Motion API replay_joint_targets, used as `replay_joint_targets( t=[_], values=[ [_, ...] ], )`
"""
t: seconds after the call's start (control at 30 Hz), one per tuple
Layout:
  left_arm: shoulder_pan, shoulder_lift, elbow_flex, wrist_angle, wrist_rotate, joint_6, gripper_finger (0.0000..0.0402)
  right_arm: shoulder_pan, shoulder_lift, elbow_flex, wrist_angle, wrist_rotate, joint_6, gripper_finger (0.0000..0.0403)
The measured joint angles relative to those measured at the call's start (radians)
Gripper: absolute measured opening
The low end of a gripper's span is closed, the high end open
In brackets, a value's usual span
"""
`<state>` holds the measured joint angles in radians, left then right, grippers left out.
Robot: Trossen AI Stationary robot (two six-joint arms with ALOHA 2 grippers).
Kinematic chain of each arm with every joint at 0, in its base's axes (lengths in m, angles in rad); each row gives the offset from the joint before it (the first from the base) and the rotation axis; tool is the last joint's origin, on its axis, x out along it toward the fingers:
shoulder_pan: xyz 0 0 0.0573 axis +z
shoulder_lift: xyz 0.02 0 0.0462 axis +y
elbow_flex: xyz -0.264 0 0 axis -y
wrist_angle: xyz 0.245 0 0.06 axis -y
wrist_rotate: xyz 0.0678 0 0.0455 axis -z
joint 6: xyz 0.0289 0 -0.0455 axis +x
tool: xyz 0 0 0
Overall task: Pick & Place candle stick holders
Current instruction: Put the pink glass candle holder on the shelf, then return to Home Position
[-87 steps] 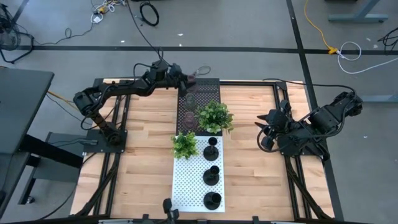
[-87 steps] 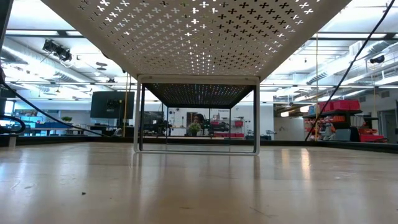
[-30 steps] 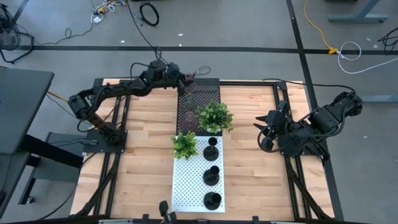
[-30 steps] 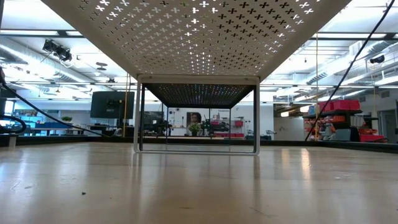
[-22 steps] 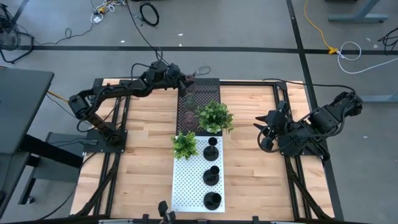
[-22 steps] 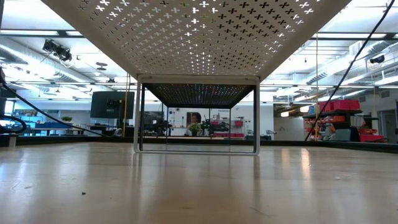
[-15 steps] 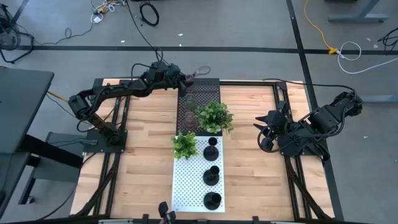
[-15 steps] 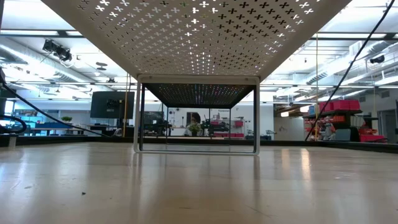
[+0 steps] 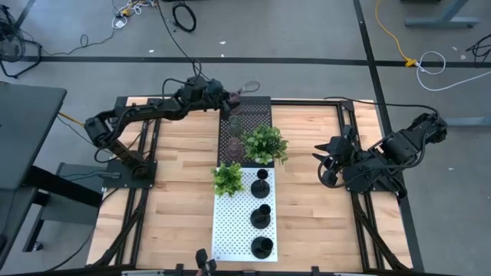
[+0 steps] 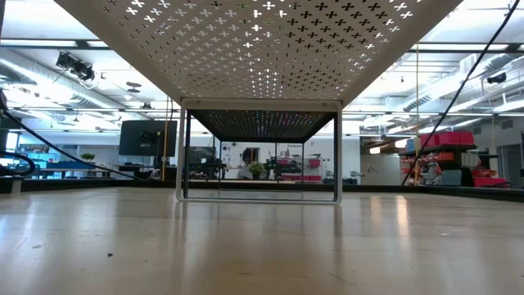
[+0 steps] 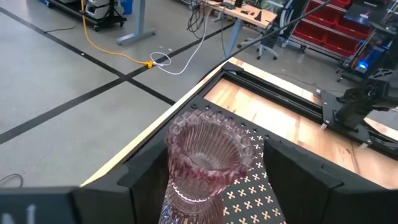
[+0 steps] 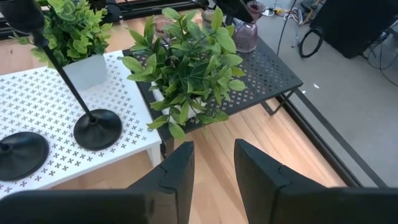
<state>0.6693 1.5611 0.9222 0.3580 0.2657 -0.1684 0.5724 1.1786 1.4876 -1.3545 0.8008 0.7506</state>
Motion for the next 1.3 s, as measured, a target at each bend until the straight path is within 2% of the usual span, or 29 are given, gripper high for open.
replay_joint_targets(
  t=[0.3, 0.6, 0.77, 0.93, 1.03, 1.1, 1.2, 1.3],
  values=[
    [0.000, -0.072, 0.000, 0.003, 0.000, 0.009, 0.0257, 0.000, 0.000, 0.000, 0.007, -0.006, -0.006, 0.0113],
    [0.000, -0.252, 0.001, -0.065, 0.000, 0.024, 0.0257, 0.000, 0.000, 0.000, 0.008, -0.005, -0.014, 0.0113],
    [-0.006, -0.359, 0.002, -0.134, 0.058, -0.001, 0.0257, 0.000, 0.000, 0.000, 0.009, 0.025, -0.072, 0.0113],
    [-0.023, -0.468, 0.002, -0.238, 0.126, -0.025, 0.0257, 0.000, 0.000, 0.000, 0.018, 0.122, -0.118, 0.0113],
    [-0.041, -0.536, 0.001, -0.371, 0.171, -0.028, 0.0257, 0.000, 0.000, -0.003, 0.027, 0.078, -0.094, 0.0113],
    [-0.070, -0.577, 0.001, -0.474, 0.173, -0.008, 0.0257, 0.000, -0.005, -0.044, 0.077, 0.149, -0.074, 0.0113],
    [-0.152, -0.630, 0.001, -0.655, 0.107, 0.065, 0.0257, -0.004, -0.032, -0.128, 0.132, 0.274, -0.086, 0.0113],
    [-0.261, -0.683, -0.052, -0.705, 0.005, 0.096, 0.0257, -0.026, -0.090, -0.238, 0.216, 0.268, -0.082, 0.0113]
  ],
)
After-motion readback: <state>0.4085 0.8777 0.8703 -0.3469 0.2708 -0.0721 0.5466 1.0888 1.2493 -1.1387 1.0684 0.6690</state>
